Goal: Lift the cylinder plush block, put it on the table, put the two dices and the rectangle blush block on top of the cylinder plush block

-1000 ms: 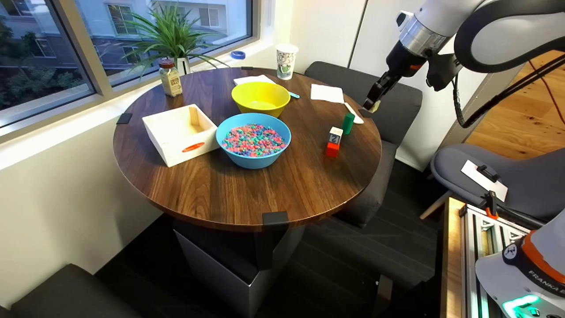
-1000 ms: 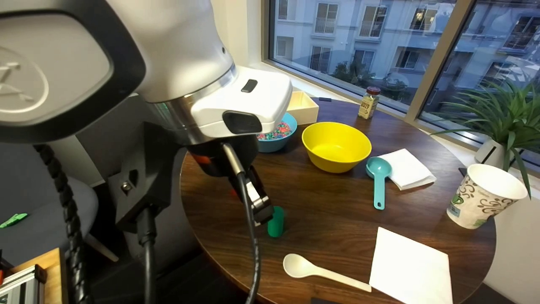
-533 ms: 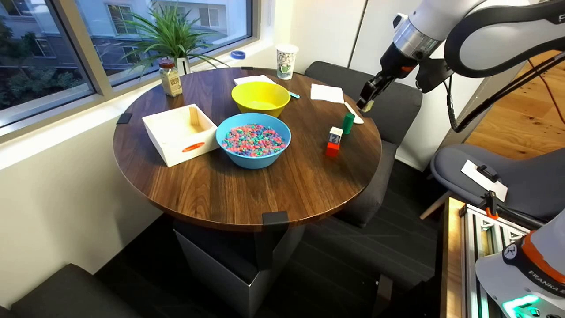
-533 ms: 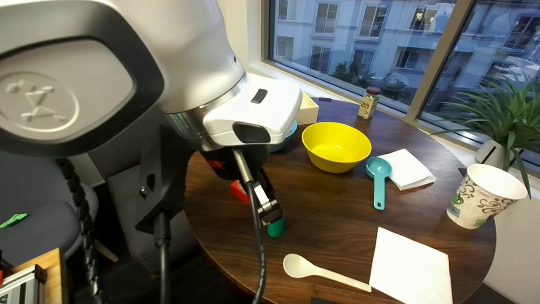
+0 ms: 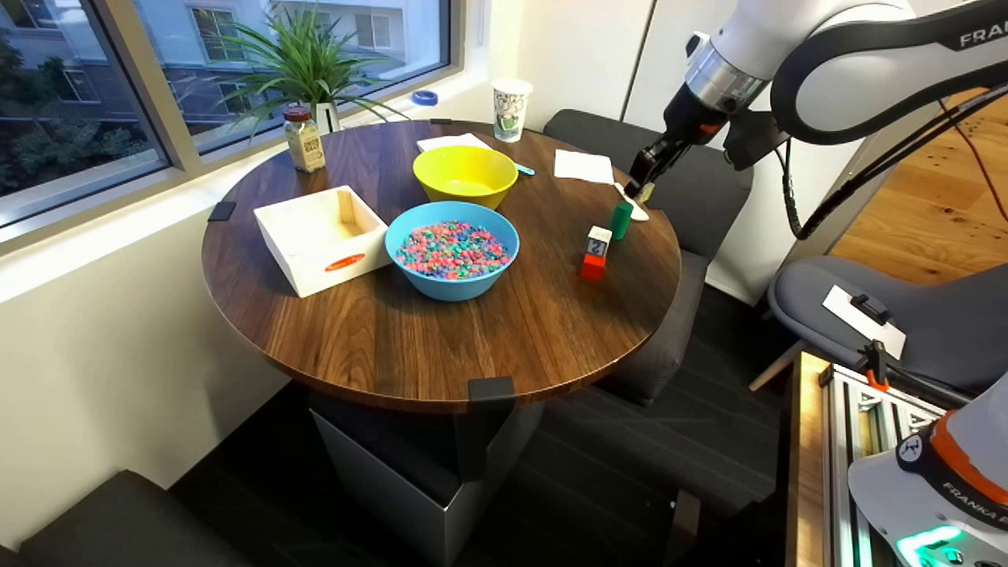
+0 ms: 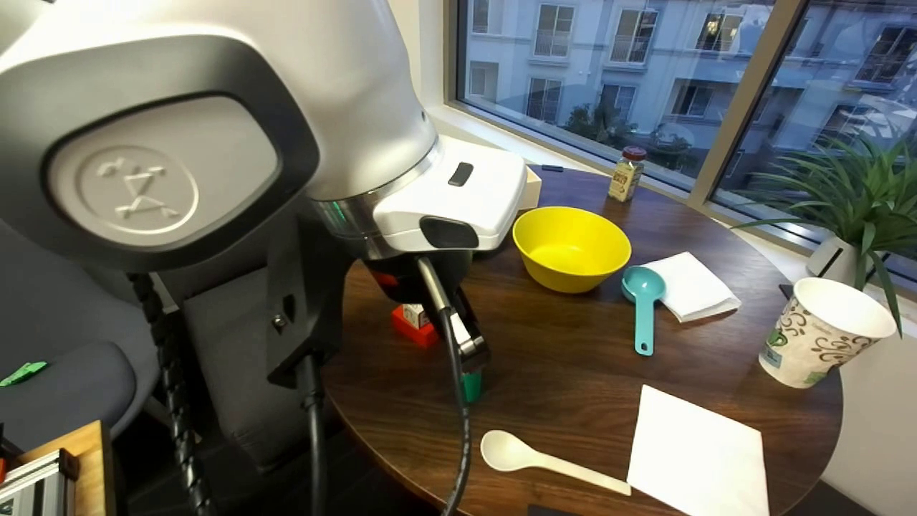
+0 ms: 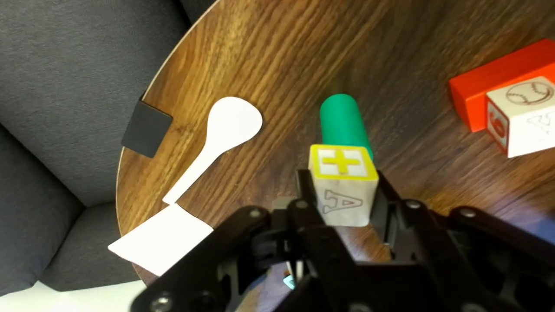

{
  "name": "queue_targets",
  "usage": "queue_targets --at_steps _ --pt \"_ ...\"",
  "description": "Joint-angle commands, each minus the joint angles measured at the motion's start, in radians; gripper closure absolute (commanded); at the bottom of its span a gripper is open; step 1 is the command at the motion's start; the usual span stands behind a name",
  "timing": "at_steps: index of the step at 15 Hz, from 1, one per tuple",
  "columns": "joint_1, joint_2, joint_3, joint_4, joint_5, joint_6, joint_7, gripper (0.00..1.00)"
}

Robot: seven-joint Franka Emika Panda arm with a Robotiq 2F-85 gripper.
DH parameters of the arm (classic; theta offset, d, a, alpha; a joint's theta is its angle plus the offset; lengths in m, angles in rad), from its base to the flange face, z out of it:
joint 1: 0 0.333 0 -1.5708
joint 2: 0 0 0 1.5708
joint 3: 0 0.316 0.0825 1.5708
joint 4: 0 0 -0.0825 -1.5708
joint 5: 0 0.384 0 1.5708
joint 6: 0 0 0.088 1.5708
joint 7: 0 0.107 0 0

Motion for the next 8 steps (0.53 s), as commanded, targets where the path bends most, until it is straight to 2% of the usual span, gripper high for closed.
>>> queue_targets --at_steps 1,8 --pt "0.019 0.026 -0.007 0.019 0.039 0.012 0.000 0.91" --pt "0.026 0.036 -0.004 0.026 0.049 -0.004 -0.001 0.91"
